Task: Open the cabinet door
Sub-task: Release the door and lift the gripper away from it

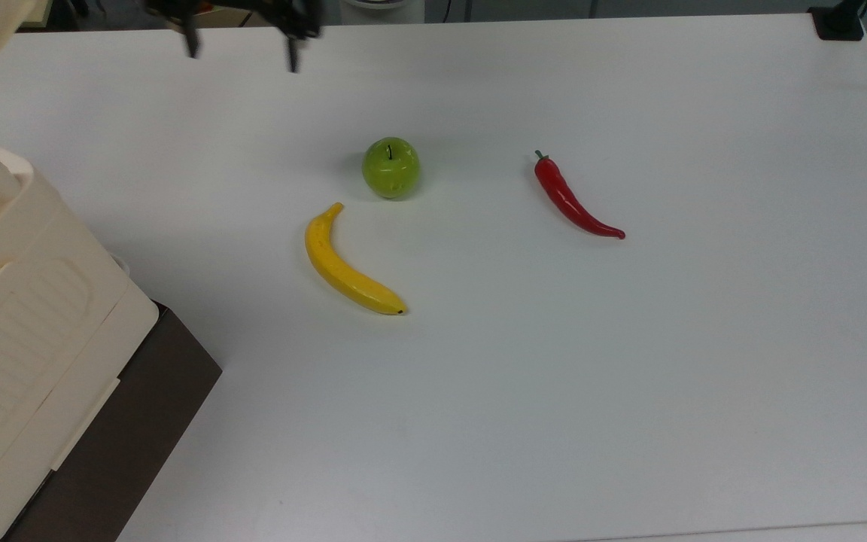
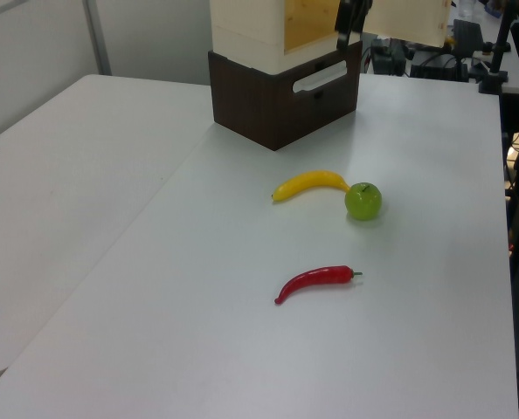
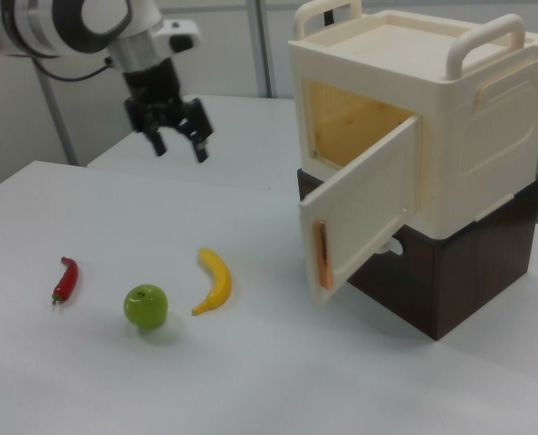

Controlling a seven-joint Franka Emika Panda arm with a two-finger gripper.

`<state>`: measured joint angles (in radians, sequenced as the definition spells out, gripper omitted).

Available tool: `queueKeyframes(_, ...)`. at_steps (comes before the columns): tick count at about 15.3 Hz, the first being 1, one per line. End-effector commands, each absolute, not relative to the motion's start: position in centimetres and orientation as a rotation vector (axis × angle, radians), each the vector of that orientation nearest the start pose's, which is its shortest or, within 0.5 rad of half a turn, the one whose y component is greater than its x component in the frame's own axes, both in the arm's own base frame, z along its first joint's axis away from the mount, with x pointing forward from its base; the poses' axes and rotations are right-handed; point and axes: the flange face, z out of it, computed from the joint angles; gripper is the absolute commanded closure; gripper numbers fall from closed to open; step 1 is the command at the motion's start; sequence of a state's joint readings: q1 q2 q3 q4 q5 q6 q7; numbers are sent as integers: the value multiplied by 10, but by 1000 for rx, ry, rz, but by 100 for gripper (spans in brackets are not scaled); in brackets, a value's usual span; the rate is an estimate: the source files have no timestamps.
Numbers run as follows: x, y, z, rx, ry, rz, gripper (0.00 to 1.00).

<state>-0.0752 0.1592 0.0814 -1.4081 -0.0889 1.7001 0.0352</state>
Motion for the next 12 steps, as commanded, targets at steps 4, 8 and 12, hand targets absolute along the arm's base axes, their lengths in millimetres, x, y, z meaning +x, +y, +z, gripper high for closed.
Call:
queueKeyframes(4,580,55,596,-3151,8,-46,0)
queueKeyframes(8,557,51,591,-3158,54,-1,0)
queueKeyframes(12,558,42,591,-3159,72,-3,0)
